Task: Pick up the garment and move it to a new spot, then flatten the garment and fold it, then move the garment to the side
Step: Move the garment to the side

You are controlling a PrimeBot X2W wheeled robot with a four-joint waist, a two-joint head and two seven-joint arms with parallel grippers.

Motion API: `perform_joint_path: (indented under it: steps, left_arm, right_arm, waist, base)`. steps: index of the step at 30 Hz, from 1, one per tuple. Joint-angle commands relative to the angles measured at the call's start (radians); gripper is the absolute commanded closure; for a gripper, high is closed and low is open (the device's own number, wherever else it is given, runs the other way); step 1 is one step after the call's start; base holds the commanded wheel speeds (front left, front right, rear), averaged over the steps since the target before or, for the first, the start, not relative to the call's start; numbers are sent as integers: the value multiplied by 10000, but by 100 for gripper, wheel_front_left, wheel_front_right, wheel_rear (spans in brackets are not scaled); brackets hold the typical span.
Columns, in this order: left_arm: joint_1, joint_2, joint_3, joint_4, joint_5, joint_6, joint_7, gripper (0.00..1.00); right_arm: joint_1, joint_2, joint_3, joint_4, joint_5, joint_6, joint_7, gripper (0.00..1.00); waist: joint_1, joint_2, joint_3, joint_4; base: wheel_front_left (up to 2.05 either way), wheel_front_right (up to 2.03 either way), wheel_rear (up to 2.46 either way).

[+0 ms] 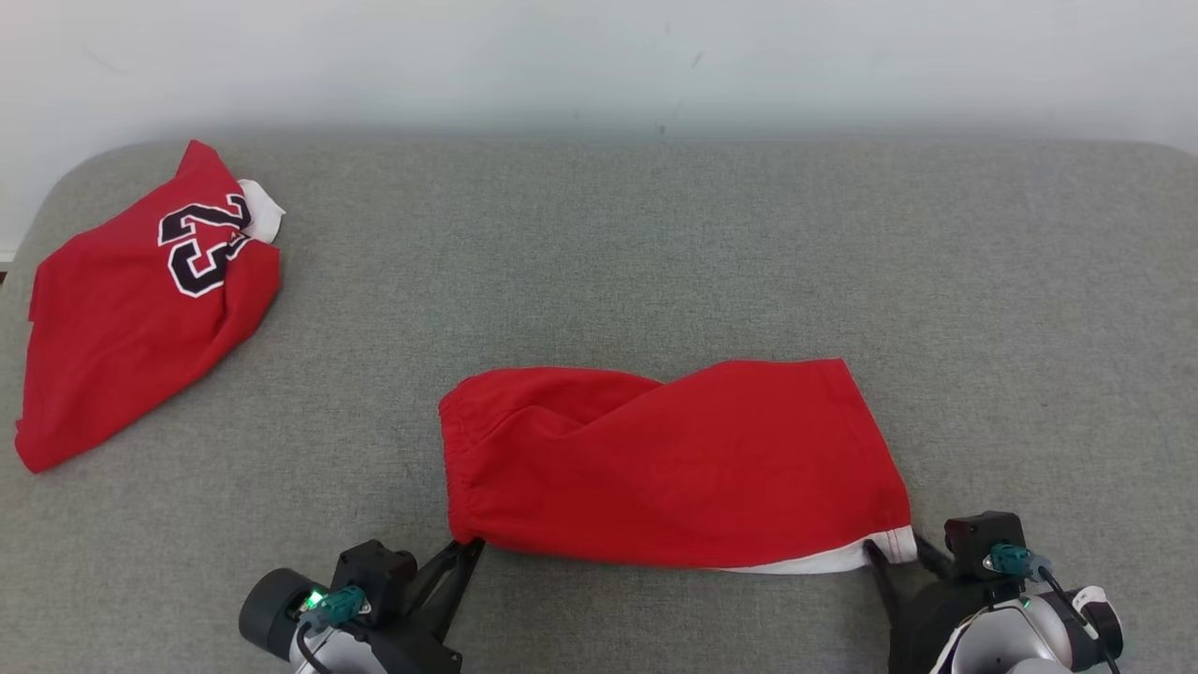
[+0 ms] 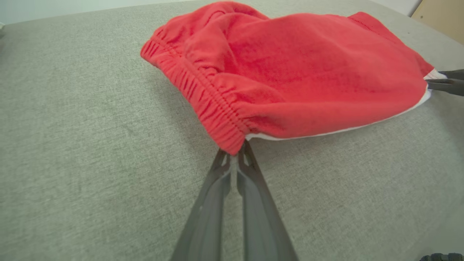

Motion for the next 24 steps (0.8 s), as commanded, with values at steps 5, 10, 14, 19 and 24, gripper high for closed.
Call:
perform_joint_path:
  steps: [5, 10, 14, 19, 24]
  left_arm:
    - [44, 122, -73, -111, -152, 25, -64, 100]
    - [112, 136, -344, -232, -436, 25, -64, 100]
    - [-53, 313, -698, -520, -1160, 25, -48, 100]
    - [-461, 828, -831, -1409, -2098, 25, 363, 100]
    - [-769, 1283, -501, -2620, -2787, 25, 913, 100]
  right_arm:
    - [-73, -41, 16, 95, 179, -18, 127, 100]
    - [-141, -41, -37, -201, 343, -18, -169, 100]
    - [-233, -39, -163, -600, 987, -18, -388, 100]
    - [-383, -41, -446, -1319, 1756, -18, -503, 100]
    - [-597, -38, -659, -2008, 2201, -18, -458, 100]
  waist:
    - [-1, -1, -36, 53]
    - [-1, -1, -108, 29]
    - [-1, -1, -196, 13]
    - [-1, -1, -322, 59]
    - [-1, -1, -449, 125]
  base:
    - [0, 0, 0]
    - [0, 0, 0]
    - [0, 0, 0]
    - [0, 0, 0]
    - [0, 0, 0]
